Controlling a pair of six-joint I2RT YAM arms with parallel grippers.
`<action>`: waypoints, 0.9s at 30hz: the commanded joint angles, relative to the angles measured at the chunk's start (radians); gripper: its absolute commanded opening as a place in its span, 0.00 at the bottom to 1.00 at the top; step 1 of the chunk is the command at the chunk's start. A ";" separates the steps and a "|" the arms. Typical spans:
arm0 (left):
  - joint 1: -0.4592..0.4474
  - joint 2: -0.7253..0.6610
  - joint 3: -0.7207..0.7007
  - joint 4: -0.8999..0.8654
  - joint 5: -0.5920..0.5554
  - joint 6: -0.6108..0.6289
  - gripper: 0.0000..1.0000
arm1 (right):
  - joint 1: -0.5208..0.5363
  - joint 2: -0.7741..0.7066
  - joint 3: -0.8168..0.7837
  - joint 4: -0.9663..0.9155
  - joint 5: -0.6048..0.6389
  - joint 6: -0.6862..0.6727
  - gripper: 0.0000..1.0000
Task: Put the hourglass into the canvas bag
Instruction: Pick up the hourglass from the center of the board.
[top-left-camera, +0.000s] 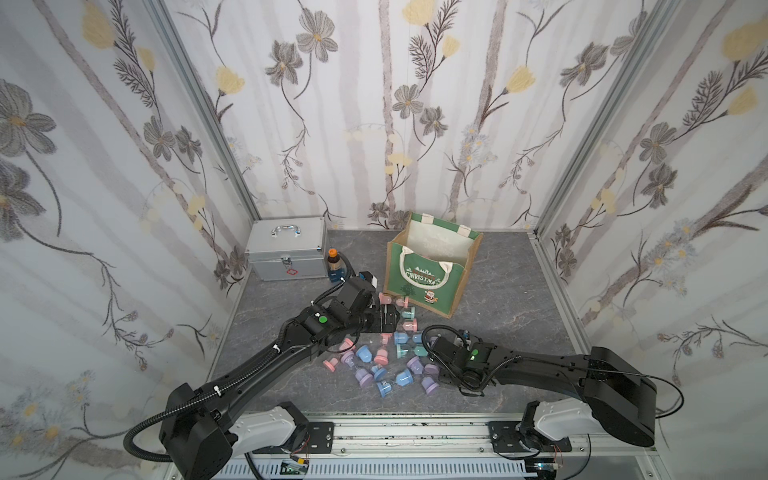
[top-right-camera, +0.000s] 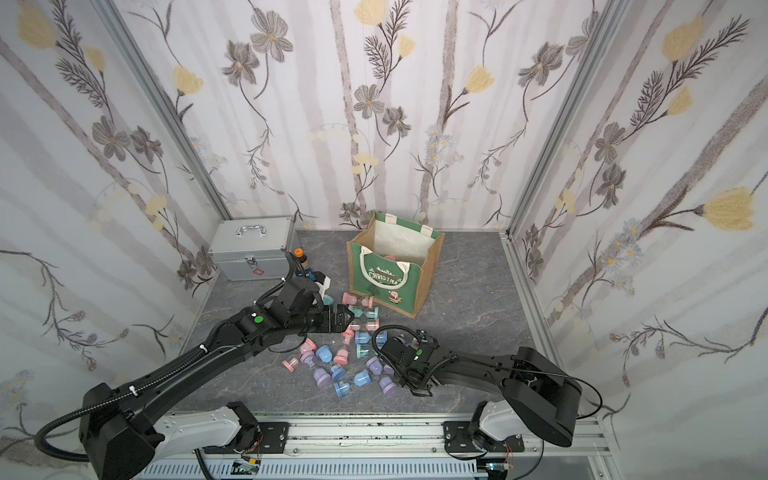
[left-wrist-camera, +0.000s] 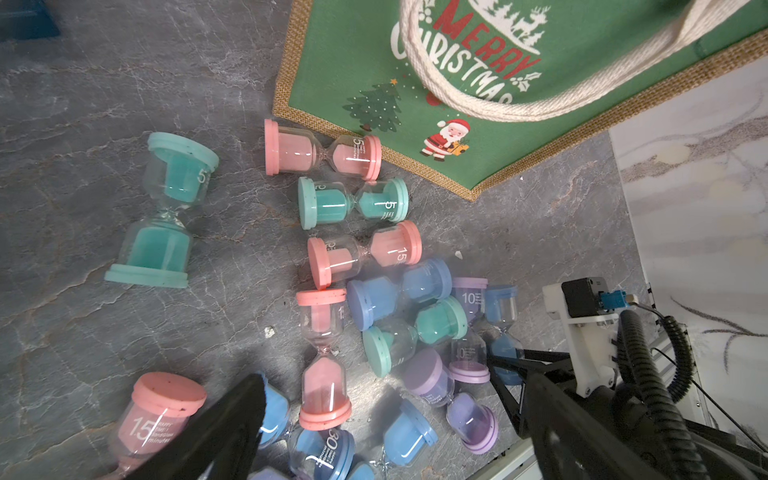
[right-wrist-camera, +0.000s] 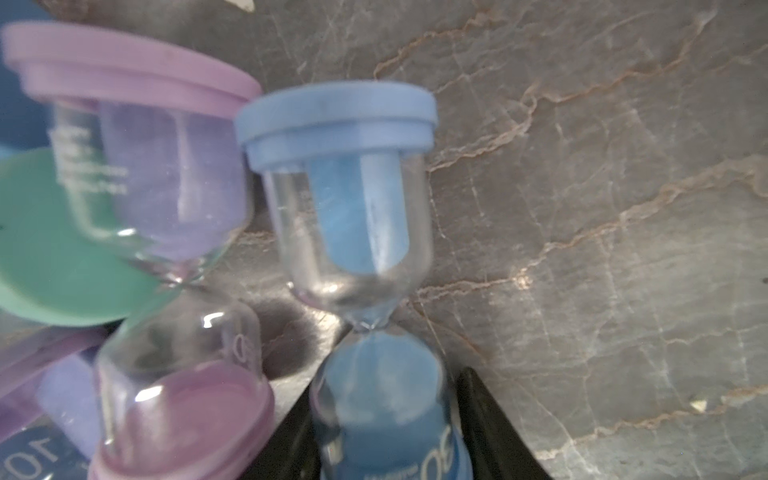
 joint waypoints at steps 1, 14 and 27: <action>-0.001 0.002 0.010 0.027 -0.019 -0.010 1.00 | 0.001 0.020 -0.014 0.033 -0.029 0.002 0.48; -0.004 0.000 0.014 0.032 -0.034 -0.013 1.00 | 0.002 0.023 -0.006 0.064 -0.040 -0.017 0.36; -0.004 -0.001 0.027 0.031 -0.041 -0.010 1.00 | -0.011 -0.035 -0.004 0.068 -0.022 -0.021 0.24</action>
